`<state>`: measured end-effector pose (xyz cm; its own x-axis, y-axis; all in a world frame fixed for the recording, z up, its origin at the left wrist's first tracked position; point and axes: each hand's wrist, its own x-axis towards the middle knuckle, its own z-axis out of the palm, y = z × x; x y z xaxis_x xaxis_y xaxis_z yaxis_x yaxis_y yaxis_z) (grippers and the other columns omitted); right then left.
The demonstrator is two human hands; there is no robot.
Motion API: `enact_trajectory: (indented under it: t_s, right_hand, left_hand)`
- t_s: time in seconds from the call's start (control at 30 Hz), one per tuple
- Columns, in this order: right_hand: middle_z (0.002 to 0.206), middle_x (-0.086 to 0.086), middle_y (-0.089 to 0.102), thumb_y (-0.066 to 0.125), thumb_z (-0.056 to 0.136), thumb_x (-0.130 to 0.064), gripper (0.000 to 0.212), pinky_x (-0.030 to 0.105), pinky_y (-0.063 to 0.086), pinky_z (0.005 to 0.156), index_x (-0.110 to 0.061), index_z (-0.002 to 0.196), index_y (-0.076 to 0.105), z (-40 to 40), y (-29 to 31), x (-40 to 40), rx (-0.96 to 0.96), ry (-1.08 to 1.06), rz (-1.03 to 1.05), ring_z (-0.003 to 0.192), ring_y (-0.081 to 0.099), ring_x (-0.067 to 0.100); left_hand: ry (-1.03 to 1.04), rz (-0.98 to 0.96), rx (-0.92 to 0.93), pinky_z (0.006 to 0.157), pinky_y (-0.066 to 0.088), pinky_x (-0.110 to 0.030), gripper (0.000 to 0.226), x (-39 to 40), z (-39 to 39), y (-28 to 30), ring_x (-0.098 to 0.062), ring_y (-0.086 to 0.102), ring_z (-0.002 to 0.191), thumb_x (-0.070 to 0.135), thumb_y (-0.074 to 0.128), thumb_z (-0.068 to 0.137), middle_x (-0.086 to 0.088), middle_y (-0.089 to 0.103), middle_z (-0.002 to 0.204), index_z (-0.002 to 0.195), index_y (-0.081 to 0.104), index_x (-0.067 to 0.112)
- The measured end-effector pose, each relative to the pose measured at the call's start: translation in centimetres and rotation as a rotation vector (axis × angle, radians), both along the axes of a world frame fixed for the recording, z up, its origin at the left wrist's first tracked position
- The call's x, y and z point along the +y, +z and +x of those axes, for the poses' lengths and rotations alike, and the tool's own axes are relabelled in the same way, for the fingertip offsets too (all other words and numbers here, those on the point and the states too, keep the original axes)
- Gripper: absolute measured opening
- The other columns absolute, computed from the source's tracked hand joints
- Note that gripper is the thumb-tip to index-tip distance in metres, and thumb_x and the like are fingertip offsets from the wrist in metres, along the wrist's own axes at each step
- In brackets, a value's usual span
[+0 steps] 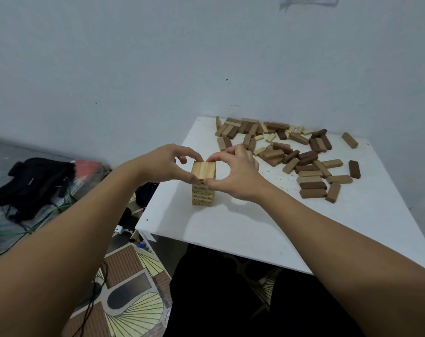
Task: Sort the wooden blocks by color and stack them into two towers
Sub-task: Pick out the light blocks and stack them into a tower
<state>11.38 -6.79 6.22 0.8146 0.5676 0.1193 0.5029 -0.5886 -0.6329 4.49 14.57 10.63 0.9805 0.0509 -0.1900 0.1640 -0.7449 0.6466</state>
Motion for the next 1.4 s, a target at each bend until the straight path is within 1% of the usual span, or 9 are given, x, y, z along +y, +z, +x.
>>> enact_trajectory:
  t_s: [0.17,0.33,0.43,0.6,0.77,1.1,1.2,1.3,1.4]
  right_hand:
    - [0.125,-0.011,0.034,0.080,0.075,-0.056,0.052,0.043,0.020,0.117,-0.049,0.124,0.062,0.1,-0.3,-0.2,0.021,-0.006,0.031,0.129,0.025,0.011]
    - [0.127,-0.014,0.032,0.080,0.078,-0.057,0.065,0.041,0.022,0.118,-0.048,0.137,0.055,-0.3,0.0,-1.1,0.067,0.010,0.036,0.123,0.021,0.003]
    - [0.128,-0.014,0.032,0.081,0.079,-0.053,0.063,0.042,0.023,0.119,-0.046,0.136,0.056,-0.2,0.3,-1.7,0.089,0.012,0.052,0.123,0.019,0.001]
    - [0.130,-0.011,0.033,0.083,0.079,-0.051,0.054,0.044,0.023,0.120,-0.046,0.129,0.062,0.0,0.3,-1.8,0.104,0.028,0.047,0.125,0.021,0.002]
    - [0.129,-0.011,0.033,0.083,0.079,-0.049,0.051,0.047,0.025,0.120,-0.045,0.125,0.063,0.2,0.3,-1.6,0.127,0.030,0.055,0.124,0.024,0.002]
    - [0.128,-0.014,0.035,0.082,0.080,-0.048,0.052,0.047,0.028,0.119,-0.046,0.126,0.060,0.2,0.2,-1.5,0.137,0.041,0.054,0.123,0.032,0.005]
    - [0.129,-0.014,0.033,0.081,0.080,-0.051,0.060,0.045,0.025,0.120,-0.046,0.135,0.056,0.2,0.3,-1.6,0.121,0.051,0.013,0.121,0.027,0.003]
    - [0.129,-0.015,0.034,0.082,0.078,-0.054,0.062,0.047,0.027,0.120,-0.048,0.135,0.056,0.3,0.2,-1.5,0.123,0.058,0.032,0.124,0.030,0.005]
    - [0.128,-0.015,0.035,0.082,0.077,-0.056,0.058,0.048,0.030,0.118,-0.050,0.130,0.059,0.5,-0.1,-1.3,0.140,0.066,0.056,0.128,0.033,0.007]
  left_hand:
    - [0.014,-0.069,0.011,0.084,0.044,-0.030,0.048,0.1,0.3,-0.3,-0.007,0.054,0.105,0.038,0.093,0.074,0.006,0.056,0.119,0.115,0.071,0.050]
    - [0.007,-0.117,0.055,0.100,0.045,-0.038,0.073,0.6,0.3,-0.3,-0.011,0.048,0.114,0.034,0.096,0.069,0.008,0.056,0.124,0.132,0.063,0.052]
    - [0.024,-0.150,0.071,0.103,0.046,-0.042,0.078,1.2,0.2,-0.5,-0.017,0.047,0.119,0.032,0.097,0.067,0.008,0.056,0.126,0.135,0.062,0.050]
    - [0.025,-0.170,0.084,0.099,0.045,-0.042,0.063,1.2,0.3,-0.6,-0.011,0.047,0.110,0.032,0.095,0.070,0.008,0.056,0.124,0.126,0.070,0.046]
    - [0.025,-0.180,0.081,0.088,0.043,-0.034,0.054,1.2,0.5,-0.9,-0.010,0.050,0.110,0.031,0.095,0.072,0.005,0.059,0.125,0.119,0.073,0.046]
    - [0.035,-0.224,0.082,0.085,0.044,-0.029,0.052,1.0,0.5,-1.2,-0.010,0.051,0.107,0.024,0.093,0.076,0.002,0.058,0.125,0.120,0.072,0.041]
    - [0.039,-0.211,0.097,0.090,0.044,-0.033,0.062,1.2,0.6,-1.3,-0.013,0.048,0.114,0.028,0.095,0.072,0.005,0.056,0.126,0.125,0.068,0.045]
    - [0.036,-0.231,0.100,0.092,0.045,-0.034,0.071,1.0,0.7,-1.2,-0.011,0.047,0.117,0.033,0.097,0.067,0.006,0.055,0.128,0.129,0.065,0.049]
    - [0.022,-0.240,0.083,0.088,0.043,-0.030,0.064,0.6,0.8,-1.0,-0.008,0.049,0.112,0.032,0.096,0.067,0.006,0.057,0.127,0.124,0.070,0.047]
